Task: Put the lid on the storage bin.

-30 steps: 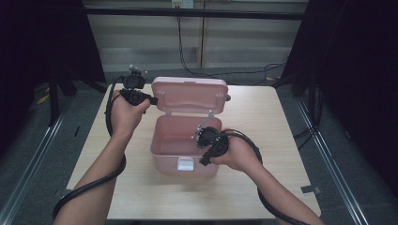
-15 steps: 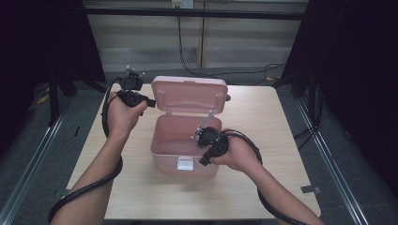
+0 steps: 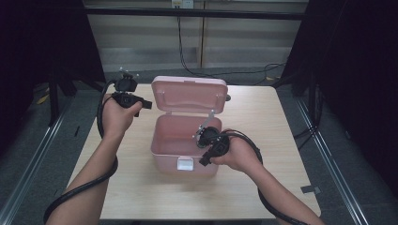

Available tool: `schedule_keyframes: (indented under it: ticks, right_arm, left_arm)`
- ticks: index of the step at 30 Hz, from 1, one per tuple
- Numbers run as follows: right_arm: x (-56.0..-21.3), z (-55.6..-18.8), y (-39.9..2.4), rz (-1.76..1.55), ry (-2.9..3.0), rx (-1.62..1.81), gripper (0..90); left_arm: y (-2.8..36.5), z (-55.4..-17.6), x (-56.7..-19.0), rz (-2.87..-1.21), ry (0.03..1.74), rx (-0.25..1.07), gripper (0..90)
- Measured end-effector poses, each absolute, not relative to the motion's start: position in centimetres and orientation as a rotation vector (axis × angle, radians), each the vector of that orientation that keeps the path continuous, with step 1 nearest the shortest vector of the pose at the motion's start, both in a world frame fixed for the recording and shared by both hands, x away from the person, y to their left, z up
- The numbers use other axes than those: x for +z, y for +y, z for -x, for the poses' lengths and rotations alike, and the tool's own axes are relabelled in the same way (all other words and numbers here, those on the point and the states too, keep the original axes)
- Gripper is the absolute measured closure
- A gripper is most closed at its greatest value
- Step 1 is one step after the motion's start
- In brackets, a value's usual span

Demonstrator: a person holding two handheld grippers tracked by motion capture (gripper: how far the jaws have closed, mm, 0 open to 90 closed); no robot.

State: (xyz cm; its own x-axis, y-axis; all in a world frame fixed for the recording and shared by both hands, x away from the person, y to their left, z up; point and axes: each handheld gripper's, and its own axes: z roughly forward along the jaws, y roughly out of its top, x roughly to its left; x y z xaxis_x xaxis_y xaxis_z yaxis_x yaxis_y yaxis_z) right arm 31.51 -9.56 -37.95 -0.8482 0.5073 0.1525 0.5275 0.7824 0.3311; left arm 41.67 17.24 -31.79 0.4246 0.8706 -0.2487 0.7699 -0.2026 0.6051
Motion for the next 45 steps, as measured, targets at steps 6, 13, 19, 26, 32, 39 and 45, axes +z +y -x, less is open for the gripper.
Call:
schedule_keyframes:
  ticks: [6,13,19,26,32,39,45]
  right_arm:
    - [-38.0,-31.6,-9.7,0.849,-2.904,-0.576,78.5]
    - [-37.8,-31.4,-9.9,0.877,-2.883,-0.579,70.6]
    - [-36.9,-31.3,-10.5,0.906,-2.865,-0.616,65.2]
    - [-35.1,-31.3,-11.7,0.943,-2.839,-0.672,66.2]
    - [-34.6,-31.8,-13.4,1.018,-2.806,-0.674,76.5]
    - [-34.7,-32.3,-14.4,1.057,-2.804,-0.69,77.4]
    - [-34.8,-32.2,-14.4,1.054,-2.812,-0.68,77.6]
  left_arm:
    - [17.4,-42.1,-32.0,-2.003,1.404,0.184,82.7]
    - [17.8,-42.7,-32.0,-2.0,1.432,0.181,81.5]
    - [17.9,-43.6,-31.5,-1.982,1.458,0.178,81.5]
    - [17.9,-44.6,-30.5,-1.981,1.464,0.173,81.9]
    - [17.4,-45.2,-29.4,-1.967,1.455,0.173,81.7]
    - [16.5,-45.4,-28.4,-1.969,1.41,0.151,81.3]
    - [16.3,-45.0,-28.3,-1.98,1.394,0.144,82.4]
